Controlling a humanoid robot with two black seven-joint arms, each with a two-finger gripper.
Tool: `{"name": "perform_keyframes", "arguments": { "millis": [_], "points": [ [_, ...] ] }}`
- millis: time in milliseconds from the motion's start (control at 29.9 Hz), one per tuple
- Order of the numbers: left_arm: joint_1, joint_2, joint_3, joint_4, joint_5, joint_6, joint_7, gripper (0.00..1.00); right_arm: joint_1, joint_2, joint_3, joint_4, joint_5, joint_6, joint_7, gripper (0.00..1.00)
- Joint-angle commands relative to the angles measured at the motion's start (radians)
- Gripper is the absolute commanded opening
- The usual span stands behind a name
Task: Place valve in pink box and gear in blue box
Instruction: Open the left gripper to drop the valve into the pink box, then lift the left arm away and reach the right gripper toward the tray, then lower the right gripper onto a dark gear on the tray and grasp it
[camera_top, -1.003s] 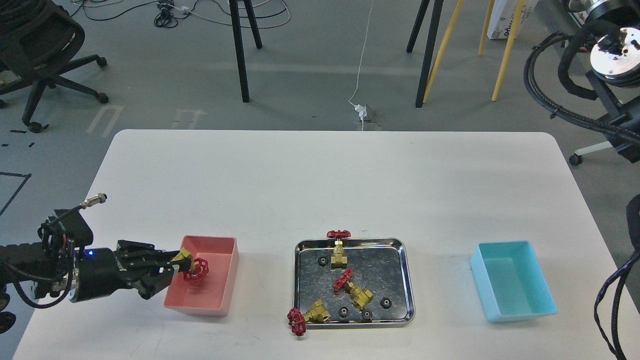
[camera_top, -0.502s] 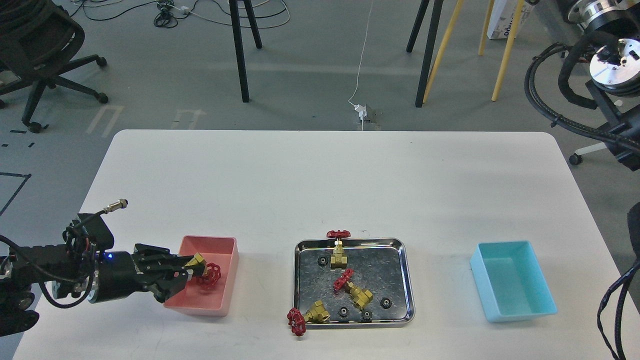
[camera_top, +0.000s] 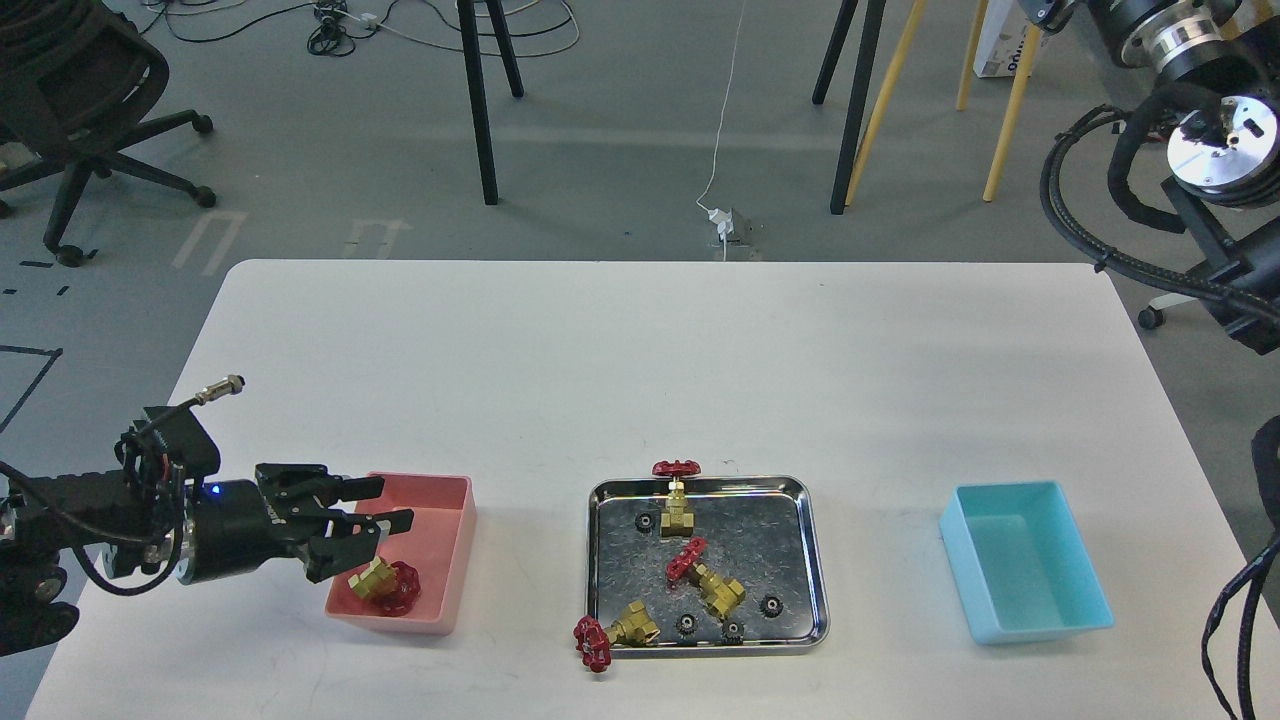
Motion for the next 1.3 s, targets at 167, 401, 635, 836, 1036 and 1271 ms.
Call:
{"name": "perform_keyframes", "arguments": {
  "millis": [167,401,635,836,1036,1271],
  "points": [
    [0.002,0.109,-0.345,-0.145,-0.384,-0.177,0.0,0.7,0.025,-0.003,-0.38,0.185,-0.696,0.047,0.013,1.0],
    [0.005,-0.034,-0.653,-0.23,-0.918,-0.382,0.0,0.71,0.083,-0.033,-0.675,0.395,-1.061,0.17,0.023,1.0],
    [0.02,-0.253,-0.836,-0.175,-1.184,-0.499,0.0,0.74,0.389,-0.015,-1.08,0.639,-1.212,0.17,0.023,1.0],
    [0.065,-0.385,-0.907,-0.101,-1.187,-0.501,0.0,0.75,0.505,0.059,-1.186,0.817,-1.437,0.17,0.024,0.98],
    [0.117,-0.411,-0.925,-0.092,-1.184,-0.501,0.0,0.76,0.485,0.158,-1.353,0.823,-1.64,0.17,0.024,0.8],
    [0.18,-0.411,-0.948,-0.092,-1.18,-0.502,0.0,0.78,0.437,0.191,-1.399,0.817,-1.706,0.17,0.02,0.62]
  ]
}}
